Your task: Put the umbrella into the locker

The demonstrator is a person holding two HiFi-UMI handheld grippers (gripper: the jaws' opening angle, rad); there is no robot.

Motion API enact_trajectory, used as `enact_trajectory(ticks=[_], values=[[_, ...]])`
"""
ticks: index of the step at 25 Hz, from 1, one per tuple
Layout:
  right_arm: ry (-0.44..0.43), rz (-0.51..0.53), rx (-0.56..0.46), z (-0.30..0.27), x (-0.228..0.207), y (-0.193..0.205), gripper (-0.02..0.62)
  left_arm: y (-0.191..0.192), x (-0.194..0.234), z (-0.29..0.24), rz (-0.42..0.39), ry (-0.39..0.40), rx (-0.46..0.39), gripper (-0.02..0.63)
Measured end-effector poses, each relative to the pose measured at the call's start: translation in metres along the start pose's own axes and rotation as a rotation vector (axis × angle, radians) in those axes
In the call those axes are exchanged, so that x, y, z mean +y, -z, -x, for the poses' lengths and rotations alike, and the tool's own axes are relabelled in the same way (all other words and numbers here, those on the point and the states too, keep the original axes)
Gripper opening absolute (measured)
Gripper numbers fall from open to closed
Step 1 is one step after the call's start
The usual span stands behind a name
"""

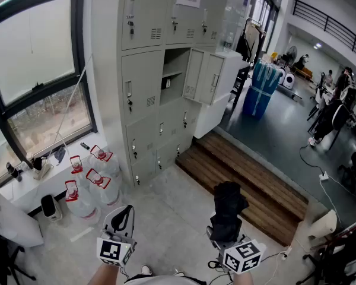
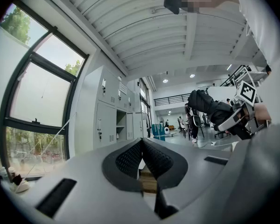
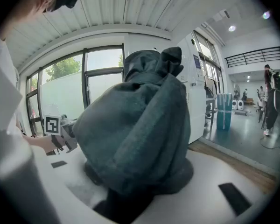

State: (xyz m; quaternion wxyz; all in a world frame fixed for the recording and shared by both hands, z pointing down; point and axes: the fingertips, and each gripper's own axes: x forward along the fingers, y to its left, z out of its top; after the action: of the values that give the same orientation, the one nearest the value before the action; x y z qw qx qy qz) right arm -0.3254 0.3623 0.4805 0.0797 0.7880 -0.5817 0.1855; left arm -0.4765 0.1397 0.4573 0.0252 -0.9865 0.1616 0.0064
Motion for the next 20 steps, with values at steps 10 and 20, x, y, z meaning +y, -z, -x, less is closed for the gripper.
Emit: enact_trajectory(ticks=[10,20], values=[[-0.028,0.023,0.001,0.015,-0.039,0.016,0.183,0.016,-0.053,-0.024,0.017,-0.006,0.028,0.021],[0.011,0.02,0.035,-0.005,-0.113,0.023,0.184,0.042,-0.092,-0.122,0.118,0.083,0.056,0.021]])
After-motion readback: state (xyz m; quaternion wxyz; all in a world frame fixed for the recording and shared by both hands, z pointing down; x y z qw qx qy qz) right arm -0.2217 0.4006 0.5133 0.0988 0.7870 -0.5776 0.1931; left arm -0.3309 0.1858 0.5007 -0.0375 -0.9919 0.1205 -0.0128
